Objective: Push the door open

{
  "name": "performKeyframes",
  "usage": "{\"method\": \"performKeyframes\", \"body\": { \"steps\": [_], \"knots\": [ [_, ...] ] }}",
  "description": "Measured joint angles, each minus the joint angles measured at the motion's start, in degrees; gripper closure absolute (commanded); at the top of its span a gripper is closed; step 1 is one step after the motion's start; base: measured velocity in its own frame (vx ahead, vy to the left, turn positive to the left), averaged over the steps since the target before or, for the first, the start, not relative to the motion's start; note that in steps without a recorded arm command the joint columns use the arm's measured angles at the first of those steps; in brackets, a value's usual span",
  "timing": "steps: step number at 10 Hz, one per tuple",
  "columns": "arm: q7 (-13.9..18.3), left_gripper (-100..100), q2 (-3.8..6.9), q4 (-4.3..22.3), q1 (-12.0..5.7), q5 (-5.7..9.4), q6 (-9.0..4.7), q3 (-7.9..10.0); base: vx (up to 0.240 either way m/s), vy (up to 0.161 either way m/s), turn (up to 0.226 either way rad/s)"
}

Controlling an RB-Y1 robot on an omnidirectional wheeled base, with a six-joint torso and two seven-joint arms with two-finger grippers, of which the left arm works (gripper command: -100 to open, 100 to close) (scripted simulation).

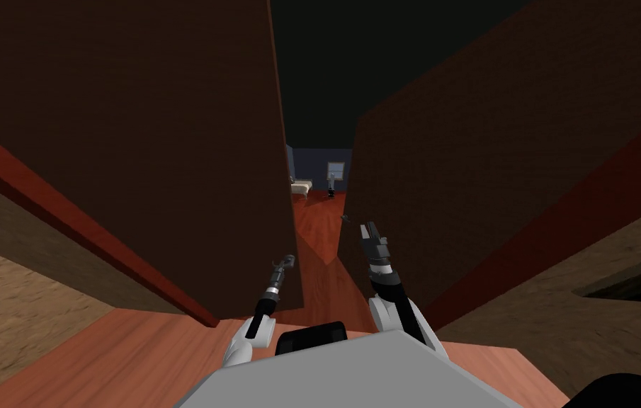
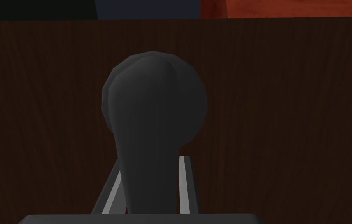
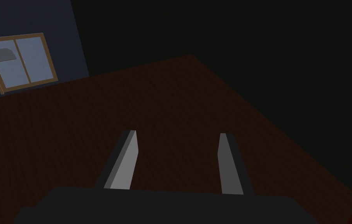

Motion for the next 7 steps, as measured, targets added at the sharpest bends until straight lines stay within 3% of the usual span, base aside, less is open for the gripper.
{"method": "performKeyframes", "body": {
  "steps": [2,5,7],
  "knots": [
    [-0.4,100,0.07,-3.3,1.63,0.21,1.15,0.53,0.168,-0.105,0.117],
    [-1.9,100,0.15,0.4,-0.01,1.49,-0.33,3.02,0.179,-0.078,0.071],
    [-2.3,100,0.22,-1.9,0.72,1.93,1.00,3.96,0.151,-0.067,0.083]
  ]
}}
